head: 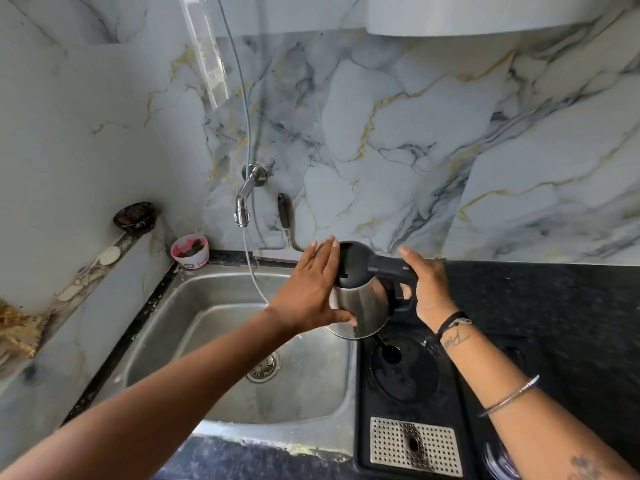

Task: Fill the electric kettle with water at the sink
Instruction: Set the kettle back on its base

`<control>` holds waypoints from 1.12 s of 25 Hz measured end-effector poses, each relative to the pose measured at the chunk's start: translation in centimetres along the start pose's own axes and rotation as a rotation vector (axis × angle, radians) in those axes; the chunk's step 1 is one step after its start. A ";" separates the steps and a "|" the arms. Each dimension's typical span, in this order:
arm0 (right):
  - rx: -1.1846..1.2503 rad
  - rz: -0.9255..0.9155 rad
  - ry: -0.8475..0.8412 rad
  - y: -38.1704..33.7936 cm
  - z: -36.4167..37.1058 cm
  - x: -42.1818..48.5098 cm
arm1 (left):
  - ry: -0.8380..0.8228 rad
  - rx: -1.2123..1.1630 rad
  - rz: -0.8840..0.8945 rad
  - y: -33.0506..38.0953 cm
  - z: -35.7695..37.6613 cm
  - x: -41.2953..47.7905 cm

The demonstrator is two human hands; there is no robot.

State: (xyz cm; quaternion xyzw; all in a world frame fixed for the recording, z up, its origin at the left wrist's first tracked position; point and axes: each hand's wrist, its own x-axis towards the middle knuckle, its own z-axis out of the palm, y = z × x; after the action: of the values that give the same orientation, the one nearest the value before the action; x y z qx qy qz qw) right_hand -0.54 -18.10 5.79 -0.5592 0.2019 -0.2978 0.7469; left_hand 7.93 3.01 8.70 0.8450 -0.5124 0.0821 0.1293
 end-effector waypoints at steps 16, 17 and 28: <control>0.013 0.233 0.105 6.1 -16.0 -3.8 | -0.231 -0.078 -0.030 12.7 11.2 0.0; -0.003 0.230 0.088 6.1 -16.2 -3.5 | -0.225 -0.072 -0.034 12.9 11.4 0.0; -0.126 0.244 0.160 6.1 -15.5 -5.7 | -0.268 0.009 0.003 12.3 10.8 -1.2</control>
State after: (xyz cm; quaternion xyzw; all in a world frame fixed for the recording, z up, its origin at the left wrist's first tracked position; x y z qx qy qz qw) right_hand -13.29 -24.16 -4.79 -0.5507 0.3454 -0.2350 0.7227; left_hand -3.48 -4.72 -0.26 0.8482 -0.5259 -0.0293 0.0557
